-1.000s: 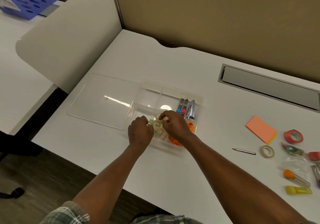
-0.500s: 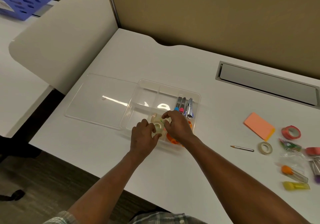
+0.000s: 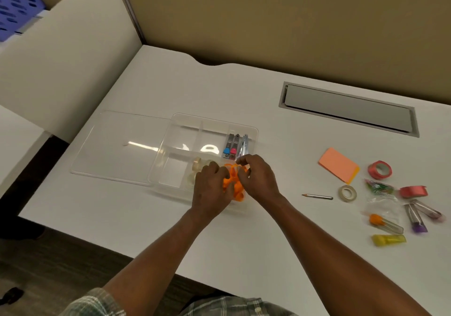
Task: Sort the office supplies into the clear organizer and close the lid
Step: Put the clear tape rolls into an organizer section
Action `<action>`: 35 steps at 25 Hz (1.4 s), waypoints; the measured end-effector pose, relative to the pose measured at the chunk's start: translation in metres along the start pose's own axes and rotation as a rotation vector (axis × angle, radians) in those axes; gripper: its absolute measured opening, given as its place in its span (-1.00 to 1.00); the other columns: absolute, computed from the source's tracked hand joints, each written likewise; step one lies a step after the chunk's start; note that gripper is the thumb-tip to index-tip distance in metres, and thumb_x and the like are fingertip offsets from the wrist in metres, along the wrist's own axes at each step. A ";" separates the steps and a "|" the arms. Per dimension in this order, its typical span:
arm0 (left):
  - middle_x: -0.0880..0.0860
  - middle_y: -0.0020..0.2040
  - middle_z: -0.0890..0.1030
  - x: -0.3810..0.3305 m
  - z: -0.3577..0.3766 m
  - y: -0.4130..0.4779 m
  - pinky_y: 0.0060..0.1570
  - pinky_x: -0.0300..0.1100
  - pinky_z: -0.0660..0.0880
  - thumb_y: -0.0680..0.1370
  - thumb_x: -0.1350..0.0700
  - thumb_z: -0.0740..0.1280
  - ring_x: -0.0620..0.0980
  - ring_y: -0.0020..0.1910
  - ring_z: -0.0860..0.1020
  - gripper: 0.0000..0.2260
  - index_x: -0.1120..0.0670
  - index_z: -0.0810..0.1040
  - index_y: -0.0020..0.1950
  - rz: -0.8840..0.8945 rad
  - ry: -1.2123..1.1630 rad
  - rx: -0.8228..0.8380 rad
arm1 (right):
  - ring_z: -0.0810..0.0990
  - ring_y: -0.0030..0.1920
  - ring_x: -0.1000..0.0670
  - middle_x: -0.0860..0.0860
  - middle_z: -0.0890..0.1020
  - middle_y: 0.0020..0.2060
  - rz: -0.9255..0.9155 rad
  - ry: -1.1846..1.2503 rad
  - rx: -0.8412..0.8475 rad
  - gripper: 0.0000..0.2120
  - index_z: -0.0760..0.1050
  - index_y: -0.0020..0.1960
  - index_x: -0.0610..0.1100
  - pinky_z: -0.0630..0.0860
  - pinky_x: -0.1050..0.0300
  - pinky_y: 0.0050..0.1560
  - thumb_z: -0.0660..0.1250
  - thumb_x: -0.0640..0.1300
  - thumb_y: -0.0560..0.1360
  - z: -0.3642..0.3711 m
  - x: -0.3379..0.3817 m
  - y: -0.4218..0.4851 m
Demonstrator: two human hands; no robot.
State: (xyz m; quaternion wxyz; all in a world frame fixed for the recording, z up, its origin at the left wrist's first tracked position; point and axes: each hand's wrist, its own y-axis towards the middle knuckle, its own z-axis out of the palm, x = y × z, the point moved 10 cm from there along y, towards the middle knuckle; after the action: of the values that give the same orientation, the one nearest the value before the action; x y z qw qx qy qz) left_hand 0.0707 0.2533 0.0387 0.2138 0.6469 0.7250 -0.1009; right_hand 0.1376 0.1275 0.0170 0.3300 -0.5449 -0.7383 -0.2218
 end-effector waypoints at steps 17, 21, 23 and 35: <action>0.19 0.61 0.00 -0.140 0.182 -0.057 0.49 0.12 0.17 0.55 -0.08 0.27 0.22 0.58 0.03 -0.37 0.06 0.19 0.57 0.233 0.191 0.540 | 0.31 0.41 -0.24 -0.18 0.23 0.50 0.570 -0.483 0.089 -0.46 0.27 0.50 -0.09 0.40 -0.11 0.32 0.29 -0.03 0.56 -0.159 -0.245 -0.120; 0.15 0.62 0.00 -0.138 0.184 -0.056 0.50 0.10 0.16 0.55 -0.10 0.26 0.17 0.59 0.01 -0.37 0.04 0.18 0.58 0.203 0.188 0.521 | 0.43 0.25 -0.16 -0.12 0.40 0.27 0.507 -0.555 0.044 -0.63 0.38 0.36 -0.10 0.53 -0.06 0.09 0.26 -0.13 0.56 -0.166 -0.243 -0.114; 0.14 0.62 0.01 -0.138 0.184 -0.056 0.50 0.09 0.17 0.55 -0.09 0.26 0.16 0.59 0.02 -0.38 0.04 0.19 0.57 0.195 0.184 0.514 | 0.47 0.19 -0.15 -0.12 0.43 0.21 0.504 -0.558 0.022 -0.69 0.43 0.30 -0.12 0.53 -0.04 0.03 0.25 -0.17 0.55 -0.169 -0.243 -0.113; 0.05 0.62 0.05 -0.123 0.175 -0.065 0.51 0.00 0.12 0.55 -0.09 0.28 0.08 0.59 0.04 -0.40 -0.01 0.23 0.56 0.197 0.112 0.509 | 0.59 0.02 -0.14 -0.07 0.55 0.02 0.458 -0.128 -0.191 -0.80 0.53 0.03 -0.07 0.52 0.00 -0.01 0.34 0.02 0.49 -0.170 -0.197 -0.087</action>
State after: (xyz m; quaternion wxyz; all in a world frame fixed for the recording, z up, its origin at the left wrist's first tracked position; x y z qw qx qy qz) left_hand 0.0472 0.0596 -0.0713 0.0129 0.7517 0.6206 -0.2227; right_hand 0.1334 -0.1457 -0.0075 0.2714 -0.7393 -0.5908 -0.1753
